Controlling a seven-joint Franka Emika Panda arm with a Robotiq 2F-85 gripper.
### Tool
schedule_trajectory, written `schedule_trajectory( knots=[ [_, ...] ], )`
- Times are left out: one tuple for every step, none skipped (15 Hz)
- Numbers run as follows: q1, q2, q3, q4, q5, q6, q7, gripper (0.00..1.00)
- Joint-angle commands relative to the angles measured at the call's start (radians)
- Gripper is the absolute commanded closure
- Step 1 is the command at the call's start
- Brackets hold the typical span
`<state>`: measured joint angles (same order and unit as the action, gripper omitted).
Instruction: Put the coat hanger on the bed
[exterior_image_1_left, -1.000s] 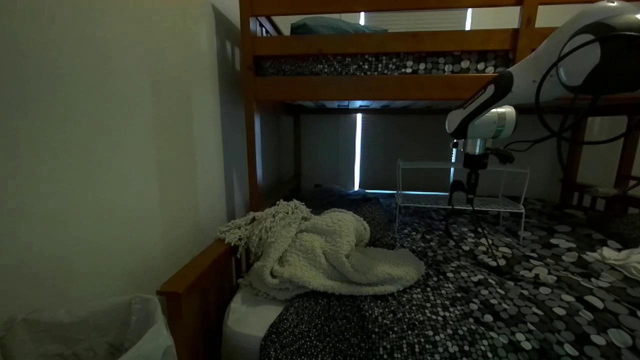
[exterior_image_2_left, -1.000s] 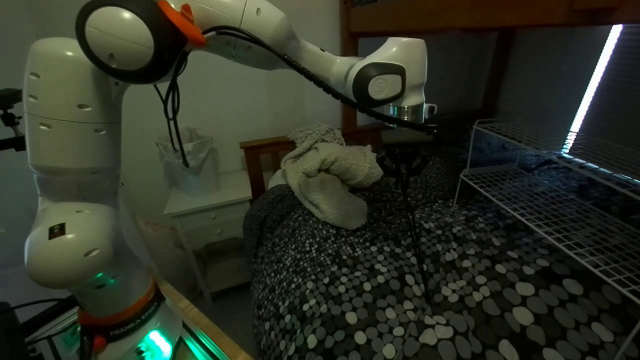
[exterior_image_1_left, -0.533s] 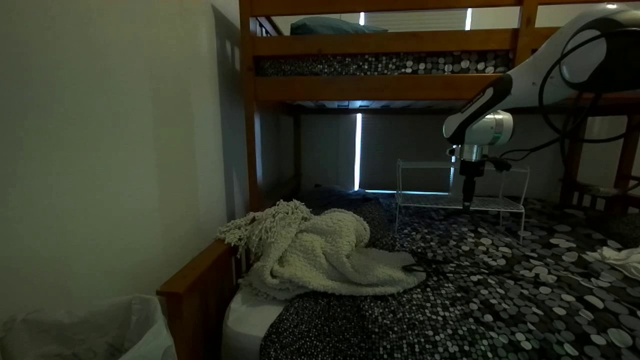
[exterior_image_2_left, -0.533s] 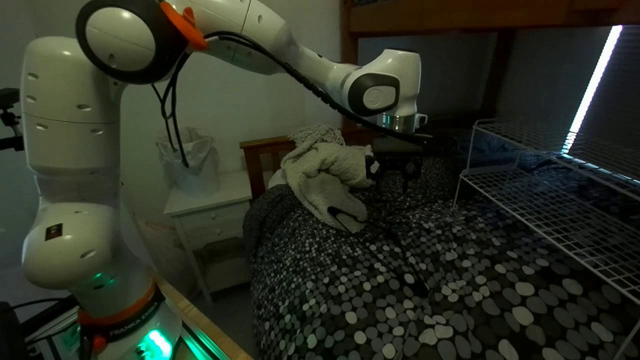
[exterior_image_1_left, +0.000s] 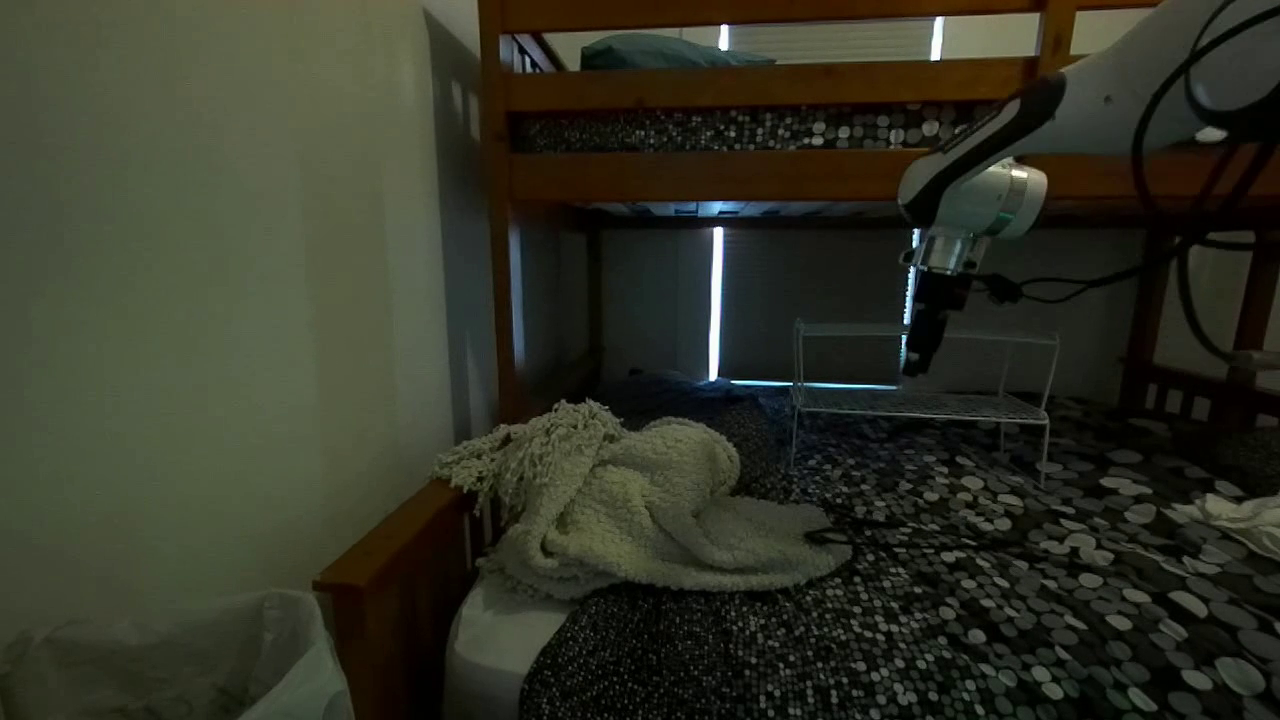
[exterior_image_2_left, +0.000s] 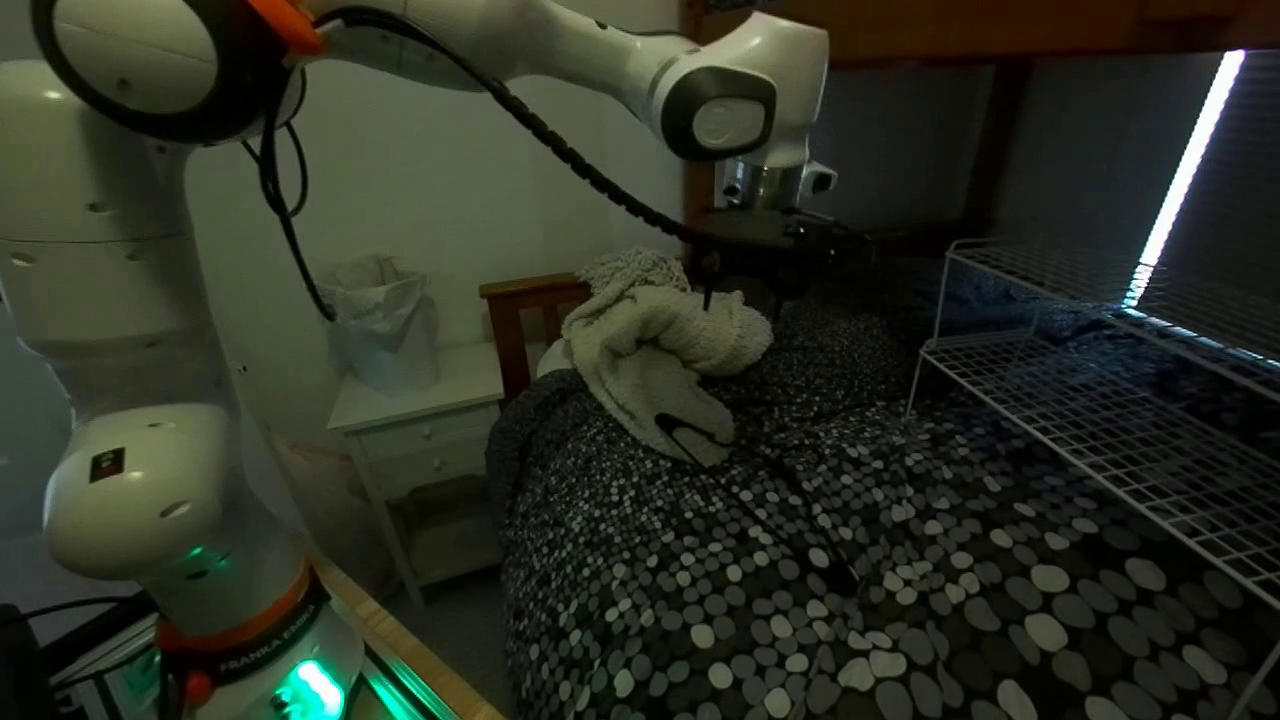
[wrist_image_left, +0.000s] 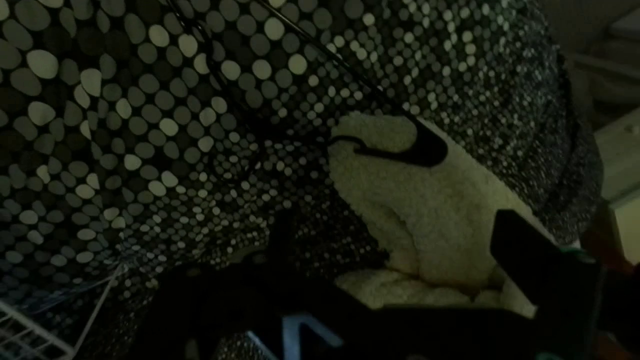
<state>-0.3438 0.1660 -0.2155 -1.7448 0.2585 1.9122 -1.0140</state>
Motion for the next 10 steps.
schedule_trajectory(
  knots=[
    [0.011, -0.216, -0.020, -0.125, 0.022, 0.030, 0.142, 0.00],
    [0.015, -0.265, -0.030, -0.145, -0.016, 0.030, 0.207, 0.00],
    [0.014, -0.306, -0.041, -0.166, -0.056, 0.043, 0.254, 0.00],
    [0.013, -0.348, -0.049, -0.186, -0.093, 0.054, 0.304, 0.00],
    [0.012, -0.384, -0.056, -0.206, -0.132, 0.067, 0.352, 0.00],
    [0.011, -0.419, -0.059, -0.224, -0.181, 0.062, 0.414, 0.00],
    [0.009, -0.450, -0.060, -0.239, -0.230, 0.040, 0.480, 0.00],
    [0.007, -0.478, -0.058, -0.249, -0.281, 0.003, 0.544, 0.00],
    [0.007, -0.501, -0.055, -0.257, -0.328, -0.042, 0.599, 0.00],
    [0.011, -0.521, -0.053, -0.260, -0.360, -0.112, 0.641, 0.00]
  ],
)
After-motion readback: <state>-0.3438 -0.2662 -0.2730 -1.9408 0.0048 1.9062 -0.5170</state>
